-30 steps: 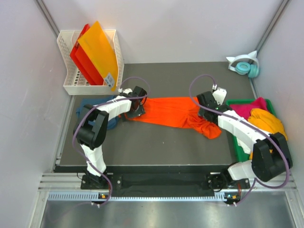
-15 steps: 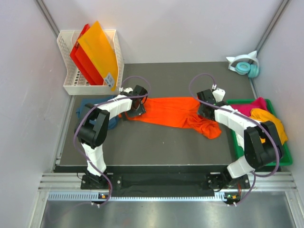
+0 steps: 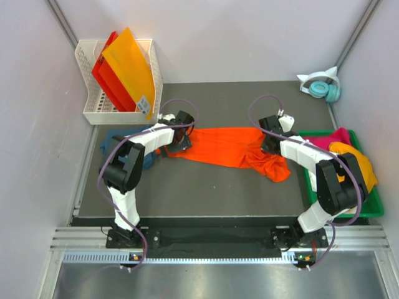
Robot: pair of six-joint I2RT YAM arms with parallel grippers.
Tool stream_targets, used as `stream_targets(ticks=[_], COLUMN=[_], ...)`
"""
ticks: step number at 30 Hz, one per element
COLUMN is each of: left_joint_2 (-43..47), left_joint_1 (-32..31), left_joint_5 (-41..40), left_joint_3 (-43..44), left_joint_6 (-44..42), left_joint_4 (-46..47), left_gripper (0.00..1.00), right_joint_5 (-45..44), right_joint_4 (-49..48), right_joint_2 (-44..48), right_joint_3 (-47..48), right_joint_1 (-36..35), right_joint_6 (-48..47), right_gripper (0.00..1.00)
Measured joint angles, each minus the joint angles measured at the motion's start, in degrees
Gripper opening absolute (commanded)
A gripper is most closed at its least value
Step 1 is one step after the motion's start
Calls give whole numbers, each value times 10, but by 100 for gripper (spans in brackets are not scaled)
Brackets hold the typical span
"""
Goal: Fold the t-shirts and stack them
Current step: Fold the tshirt
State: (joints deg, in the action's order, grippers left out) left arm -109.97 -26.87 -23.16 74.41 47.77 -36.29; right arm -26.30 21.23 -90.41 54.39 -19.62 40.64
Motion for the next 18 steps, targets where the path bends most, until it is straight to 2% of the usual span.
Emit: stream_targets(ticks=[9, 18], left_joint_2=[-5, -6], left_joint_1=[0, 0], left_joint_5=[0, 2], left_joint_3=[7, 8], left_joint_6=[0, 0], left_joint_4=[-1, -1], left_gripper=[88, 88], right_joint_5=[-1, 0], right_joint_4=[-1, 7], right_joint_2=[0, -35], right_joint_3=[11, 164], right_joint_1=[0, -1], right_joint_6=[-11, -40], right_gripper=[0, 0])
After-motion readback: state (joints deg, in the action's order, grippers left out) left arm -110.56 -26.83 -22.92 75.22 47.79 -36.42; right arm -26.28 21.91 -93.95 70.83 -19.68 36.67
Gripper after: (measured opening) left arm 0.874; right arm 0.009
